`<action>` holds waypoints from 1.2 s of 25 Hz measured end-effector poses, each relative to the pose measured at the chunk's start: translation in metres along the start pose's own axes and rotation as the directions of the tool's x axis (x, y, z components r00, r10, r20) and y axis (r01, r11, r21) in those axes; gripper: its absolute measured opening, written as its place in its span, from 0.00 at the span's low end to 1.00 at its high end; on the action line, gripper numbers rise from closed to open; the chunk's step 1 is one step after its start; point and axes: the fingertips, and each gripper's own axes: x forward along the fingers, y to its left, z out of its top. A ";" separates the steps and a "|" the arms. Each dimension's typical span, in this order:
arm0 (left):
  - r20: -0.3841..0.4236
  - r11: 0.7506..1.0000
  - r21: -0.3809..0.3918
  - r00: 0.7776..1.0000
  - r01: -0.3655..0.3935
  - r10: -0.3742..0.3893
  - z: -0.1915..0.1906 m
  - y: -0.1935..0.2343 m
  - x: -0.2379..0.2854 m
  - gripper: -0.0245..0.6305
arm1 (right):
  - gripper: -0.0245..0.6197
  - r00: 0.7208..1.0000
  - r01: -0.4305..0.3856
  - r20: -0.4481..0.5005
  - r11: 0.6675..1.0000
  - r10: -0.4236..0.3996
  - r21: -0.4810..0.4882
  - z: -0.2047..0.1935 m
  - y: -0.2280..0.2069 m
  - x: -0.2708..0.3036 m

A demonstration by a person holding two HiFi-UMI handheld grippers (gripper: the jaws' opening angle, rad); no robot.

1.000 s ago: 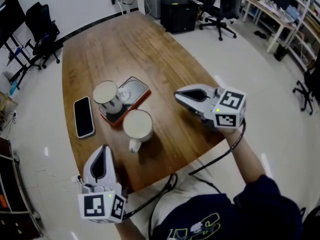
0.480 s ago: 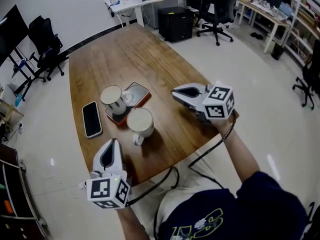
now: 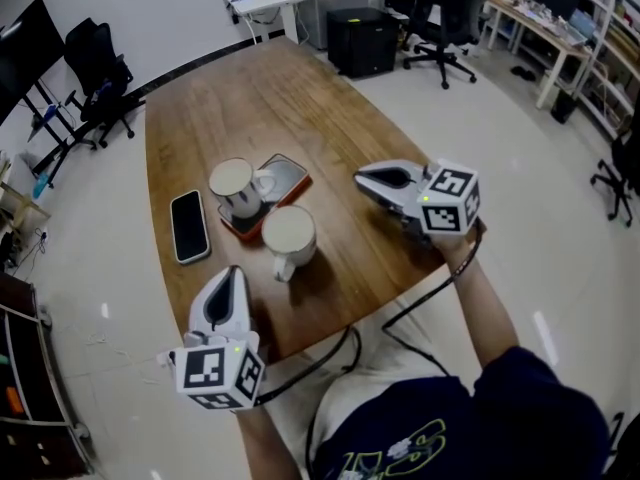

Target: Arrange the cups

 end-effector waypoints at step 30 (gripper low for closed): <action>-0.005 1.000 0.009 1.000 -0.008 0.008 -0.004 0.004 0.001 0.04 | 0.04 0.954 -0.259 -0.198 0.950 0.224 -0.176 0.041 0.041 0.000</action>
